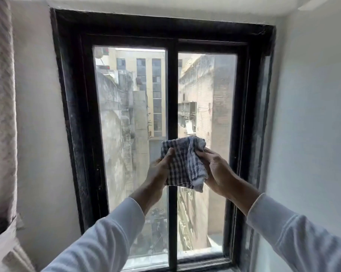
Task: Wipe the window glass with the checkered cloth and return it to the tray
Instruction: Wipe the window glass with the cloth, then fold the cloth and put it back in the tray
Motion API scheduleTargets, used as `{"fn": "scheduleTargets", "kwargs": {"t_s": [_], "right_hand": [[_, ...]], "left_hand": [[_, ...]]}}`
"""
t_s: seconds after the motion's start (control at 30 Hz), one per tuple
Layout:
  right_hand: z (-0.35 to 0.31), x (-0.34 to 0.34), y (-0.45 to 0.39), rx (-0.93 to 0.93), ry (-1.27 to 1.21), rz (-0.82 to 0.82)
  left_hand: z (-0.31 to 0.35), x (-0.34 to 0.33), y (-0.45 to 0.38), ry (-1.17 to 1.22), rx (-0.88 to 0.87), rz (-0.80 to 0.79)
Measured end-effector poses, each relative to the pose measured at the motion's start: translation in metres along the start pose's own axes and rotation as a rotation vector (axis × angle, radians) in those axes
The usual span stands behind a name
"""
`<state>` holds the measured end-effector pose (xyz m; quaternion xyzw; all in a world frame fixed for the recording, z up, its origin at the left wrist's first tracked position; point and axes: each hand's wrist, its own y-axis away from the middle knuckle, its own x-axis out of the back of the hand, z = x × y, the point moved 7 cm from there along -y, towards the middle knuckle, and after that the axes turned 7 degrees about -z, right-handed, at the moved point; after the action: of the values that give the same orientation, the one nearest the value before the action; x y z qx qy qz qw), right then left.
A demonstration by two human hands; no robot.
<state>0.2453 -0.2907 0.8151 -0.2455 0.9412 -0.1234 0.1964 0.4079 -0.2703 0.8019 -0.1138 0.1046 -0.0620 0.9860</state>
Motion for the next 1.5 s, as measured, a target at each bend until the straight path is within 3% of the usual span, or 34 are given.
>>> {"fn": "scheduleTargets", "kwargs": {"t_s": [0.07,0.17,0.33,0.43,0.73,1.03,1.23,1.37,1.5], "right_hand": [[-0.006,0.01,0.025,0.065,0.034,0.076],[-0.009,0.023,0.065,0.117,0.132,0.161],[-0.009,0.057,0.157,0.257,0.27,0.536],[0.016,0.079,0.223,0.24,0.415,0.661],[0.172,0.226,0.458,-0.263,0.671,0.819],[0.4,0.376,0.675,-0.73,0.412,0.962],[0.513,0.426,0.751,-0.81,0.426,1.121],[0.552,0.449,0.774,-0.827,0.6,1.053],[0.578,0.461,0.787,-0.975,0.836,0.941]], "left_hand": [[0.009,0.009,0.011,-0.034,-0.124,0.128],[0.006,0.0,0.025,-0.073,-0.249,0.11],[-0.051,-0.044,0.059,-0.039,-0.202,0.055],[-0.111,-0.075,0.088,-0.032,-0.085,0.002],[-0.398,-0.185,0.204,-0.121,0.502,-0.293],[-0.703,-0.24,0.328,-0.252,0.963,-0.477],[-0.837,-0.254,0.35,-0.426,0.965,-0.524],[-0.898,-0.273,0.351,-0.706,0.831,-0.655],[-0.932,-0.281,0.354,-0.92,0.766,-0.788]]}}
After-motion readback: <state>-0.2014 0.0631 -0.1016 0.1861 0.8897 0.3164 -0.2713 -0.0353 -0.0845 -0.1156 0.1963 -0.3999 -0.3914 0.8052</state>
